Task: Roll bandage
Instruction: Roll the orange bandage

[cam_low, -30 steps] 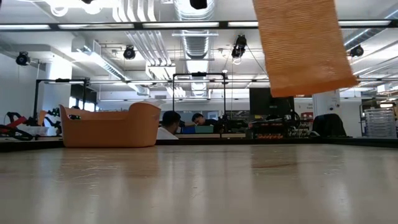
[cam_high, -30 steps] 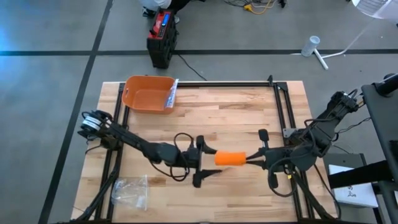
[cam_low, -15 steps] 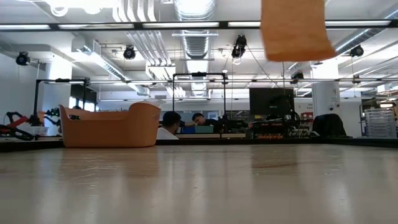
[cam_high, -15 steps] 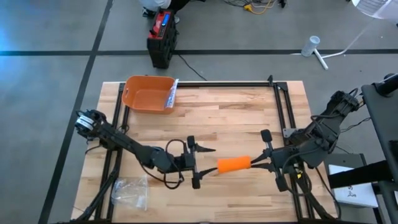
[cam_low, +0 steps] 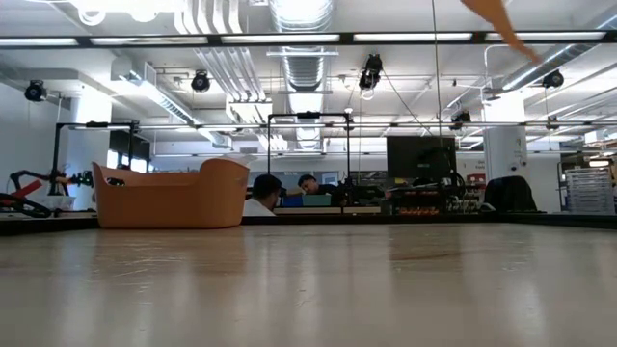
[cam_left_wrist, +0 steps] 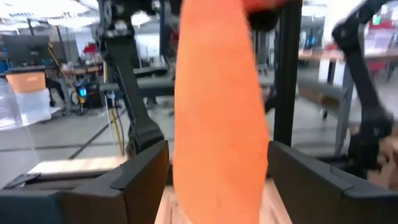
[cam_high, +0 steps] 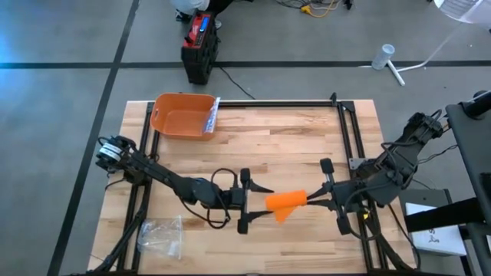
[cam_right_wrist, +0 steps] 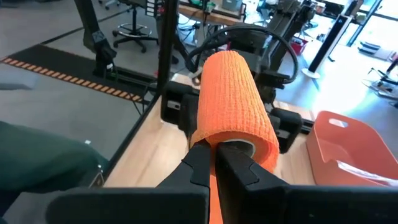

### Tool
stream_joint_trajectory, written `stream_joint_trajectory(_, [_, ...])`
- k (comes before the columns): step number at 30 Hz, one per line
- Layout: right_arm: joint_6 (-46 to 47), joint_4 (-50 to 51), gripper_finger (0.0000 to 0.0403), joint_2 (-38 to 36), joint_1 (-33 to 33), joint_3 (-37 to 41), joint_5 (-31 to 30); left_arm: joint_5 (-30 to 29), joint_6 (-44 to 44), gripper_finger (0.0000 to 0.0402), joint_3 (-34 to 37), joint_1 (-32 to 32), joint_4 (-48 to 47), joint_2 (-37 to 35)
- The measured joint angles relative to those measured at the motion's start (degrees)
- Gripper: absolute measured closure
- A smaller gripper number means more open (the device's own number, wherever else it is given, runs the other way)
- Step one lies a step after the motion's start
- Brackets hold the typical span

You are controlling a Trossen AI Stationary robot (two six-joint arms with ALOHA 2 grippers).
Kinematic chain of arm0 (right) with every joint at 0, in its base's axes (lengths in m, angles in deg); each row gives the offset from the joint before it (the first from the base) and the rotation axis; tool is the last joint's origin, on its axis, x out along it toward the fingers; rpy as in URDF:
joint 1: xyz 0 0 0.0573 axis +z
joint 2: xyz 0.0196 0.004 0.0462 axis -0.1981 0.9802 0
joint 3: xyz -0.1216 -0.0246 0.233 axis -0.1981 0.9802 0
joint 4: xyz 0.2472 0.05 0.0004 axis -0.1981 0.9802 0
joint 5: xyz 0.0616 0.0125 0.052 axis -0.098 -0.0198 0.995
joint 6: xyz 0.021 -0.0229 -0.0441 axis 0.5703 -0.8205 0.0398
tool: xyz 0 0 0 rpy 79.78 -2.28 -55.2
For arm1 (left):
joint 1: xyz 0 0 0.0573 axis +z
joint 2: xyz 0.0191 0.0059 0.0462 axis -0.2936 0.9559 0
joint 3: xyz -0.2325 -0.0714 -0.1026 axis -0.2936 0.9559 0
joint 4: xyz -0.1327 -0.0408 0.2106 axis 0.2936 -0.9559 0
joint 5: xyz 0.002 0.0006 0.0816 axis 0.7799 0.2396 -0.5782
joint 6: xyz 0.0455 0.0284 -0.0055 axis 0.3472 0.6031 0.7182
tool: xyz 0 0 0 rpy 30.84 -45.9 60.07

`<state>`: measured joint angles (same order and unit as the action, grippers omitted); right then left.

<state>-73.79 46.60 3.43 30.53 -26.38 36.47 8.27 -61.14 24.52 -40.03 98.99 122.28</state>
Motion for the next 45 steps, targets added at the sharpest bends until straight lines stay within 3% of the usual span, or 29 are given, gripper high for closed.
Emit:
stream_joint_trajectory(7, [0.04,2.14,0.0403,-0.13,0.0,0.02,-0.07,-4.03,-2.63,0.0147,0.0,-0.16,-11.13,-4.08])
stream_joint_trajectory(14, [-2.28,0.22,0.0403,-0.15,-0.21,0.02,-0.92,1.2,-5.97,0.0145,0.0,2.54,-6.04,-0.21])
stream_joint_trajectory(19, [-2.23,0.82,0.0403,-0.15,-0.39,0.02,-6.47,-1.86,-5.58,0.0166,0.0,3.66,-1.77,2.95])
stream_joint_trajectory(22, [-2.23,0.82,0.0403,-0.15,-0.37,0.04,-7.54,-1.91,-7.02,0.0222,0.0,4.48,-1.55,3.93])
stream_joint_trajectory(26, [-1.65,0.8,0.0403,-0.14,-0.37,0.04,-7.52,-2.47,-7.1,0.0363,-0.79,5.24,-0.99,4.62])
stream_joint_trajectory(27, [-1.32,0.82,0.0403,-0.12,-0.37,0.04,-7.45,-3.64,-6.94,0.0381,-1.13,5.31,-1.03,4.62])
stream_joint_trajectory(33, [0.15,1.47,0.0403,0.07,-0.37,0.07,-4.75,-12.77,1.47,0.0399,-4.44,5.94,-5.25,2.32])
stream_joint_trajectory(40, [4.27,5.88,0.0403,0.84,-0.33,0.22,0.49,-22.79,11.05,0.0401,-10.44,8.7,-20.0,-5.06])
stream_joint_trajectory(45, [6.78,7.64,0.0403,3.28,-0.33,0.57,0.48,-23.93,15.09,0.0401,-15.1,10.93,-25.87,-10.42])
